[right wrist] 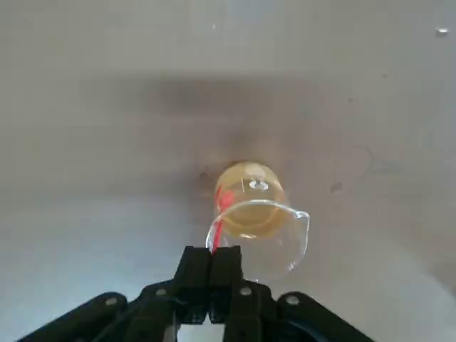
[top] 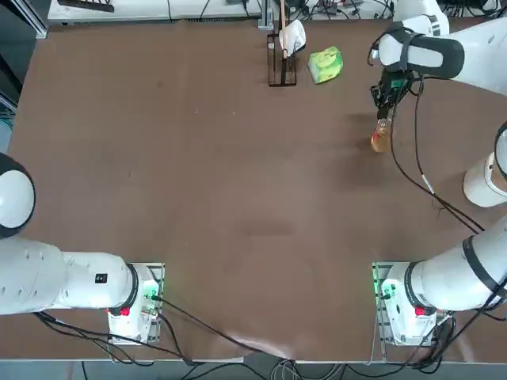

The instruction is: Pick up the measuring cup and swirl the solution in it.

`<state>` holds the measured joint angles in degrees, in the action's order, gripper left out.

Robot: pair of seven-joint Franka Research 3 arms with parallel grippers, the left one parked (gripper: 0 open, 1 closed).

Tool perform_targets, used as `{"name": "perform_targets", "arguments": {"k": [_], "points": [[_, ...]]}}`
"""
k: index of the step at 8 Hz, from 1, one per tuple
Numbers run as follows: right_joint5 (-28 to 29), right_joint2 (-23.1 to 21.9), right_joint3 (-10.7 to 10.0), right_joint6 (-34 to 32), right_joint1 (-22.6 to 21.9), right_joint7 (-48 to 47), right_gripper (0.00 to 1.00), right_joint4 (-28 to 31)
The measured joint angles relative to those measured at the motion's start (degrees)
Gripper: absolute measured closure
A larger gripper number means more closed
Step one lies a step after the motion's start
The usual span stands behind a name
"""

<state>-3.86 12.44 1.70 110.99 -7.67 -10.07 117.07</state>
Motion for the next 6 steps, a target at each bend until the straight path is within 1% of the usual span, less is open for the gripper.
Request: {"name": "perform_targets", "arguments": {"k": [1,3,5,6], "points": [[-0.31,-0.01,0.02,-1.89,-0.07,1.07,0.98,0.03],[-4.95,-0.01,0.00,-5.09,-0.05,3.58,0.98,0.03],[-7.74,0.01,-0.26,-4.83,0.10,4.86,0.98,0.02],[-8.36,0.10,-0.46,-3.48,0.32,4.92,0.98,0.02]]}}
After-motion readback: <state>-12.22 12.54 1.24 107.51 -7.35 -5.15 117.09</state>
